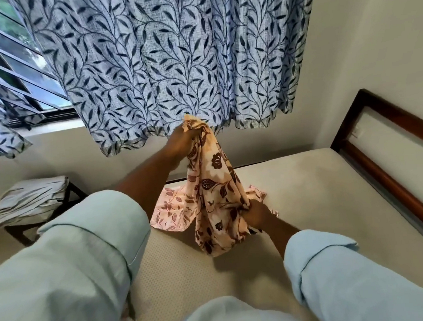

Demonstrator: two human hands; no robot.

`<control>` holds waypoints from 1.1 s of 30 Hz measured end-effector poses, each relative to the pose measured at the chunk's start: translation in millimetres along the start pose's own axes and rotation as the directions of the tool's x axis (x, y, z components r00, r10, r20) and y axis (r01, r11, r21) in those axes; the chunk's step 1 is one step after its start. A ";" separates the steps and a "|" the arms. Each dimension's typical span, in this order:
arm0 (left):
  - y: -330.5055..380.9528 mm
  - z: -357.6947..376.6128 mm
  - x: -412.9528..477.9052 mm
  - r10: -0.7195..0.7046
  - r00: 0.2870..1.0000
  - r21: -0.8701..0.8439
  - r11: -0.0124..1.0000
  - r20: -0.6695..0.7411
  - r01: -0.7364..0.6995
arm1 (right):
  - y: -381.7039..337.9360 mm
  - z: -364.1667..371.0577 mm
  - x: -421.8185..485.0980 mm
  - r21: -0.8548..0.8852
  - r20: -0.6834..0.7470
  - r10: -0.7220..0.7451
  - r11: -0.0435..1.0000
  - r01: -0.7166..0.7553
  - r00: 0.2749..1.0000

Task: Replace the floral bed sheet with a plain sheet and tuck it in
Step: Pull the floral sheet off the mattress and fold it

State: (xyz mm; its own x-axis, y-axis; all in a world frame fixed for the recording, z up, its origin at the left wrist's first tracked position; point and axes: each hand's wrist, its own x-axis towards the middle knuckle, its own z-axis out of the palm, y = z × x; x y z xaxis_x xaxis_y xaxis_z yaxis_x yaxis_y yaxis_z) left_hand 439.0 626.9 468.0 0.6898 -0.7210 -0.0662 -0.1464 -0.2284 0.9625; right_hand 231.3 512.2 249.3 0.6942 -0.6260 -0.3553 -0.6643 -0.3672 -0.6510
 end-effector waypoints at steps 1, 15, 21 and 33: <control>-2.3 -6.6 0.7 0.020 0.998 0.022 1.000 -0.059 -0.018 | -1.0 -6.0 1.3 0.012 -0.018 -0.012 1.000 0.012 1.000; -73.2 -47.7 -9.5 0.012 0.970 0.383 0.920 -0.243 0.084 | -20.6 -147.9 39.8 -0.139 -0.357 -0.158 0.984 0.115 0.921; -95.8 -28.2 -39.7 -0.274 0.921 0.623 0.781 0.277 0.045 | -15.9 -127.3 3.8 -0.125 0.041 -0.144 0.981 0.148 0.989; -108.8 3.2 -38.4 -0.559 0.819 0.690 0.643 0.126 0.332 | -1.2 -91.1 12.0 -0.405 0.175 0.041 0.914 0.034 0.984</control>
State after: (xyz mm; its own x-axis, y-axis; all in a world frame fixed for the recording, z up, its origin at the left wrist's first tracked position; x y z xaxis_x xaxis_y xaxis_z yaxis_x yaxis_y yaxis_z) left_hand 426.2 677.3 365.0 0.5574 -0.5457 -0.6257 -0.3542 -0.8379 0.4151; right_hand 215.2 442.5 306.9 0.7045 -0.5103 -0.4933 -0.6953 -0.6355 -0.3356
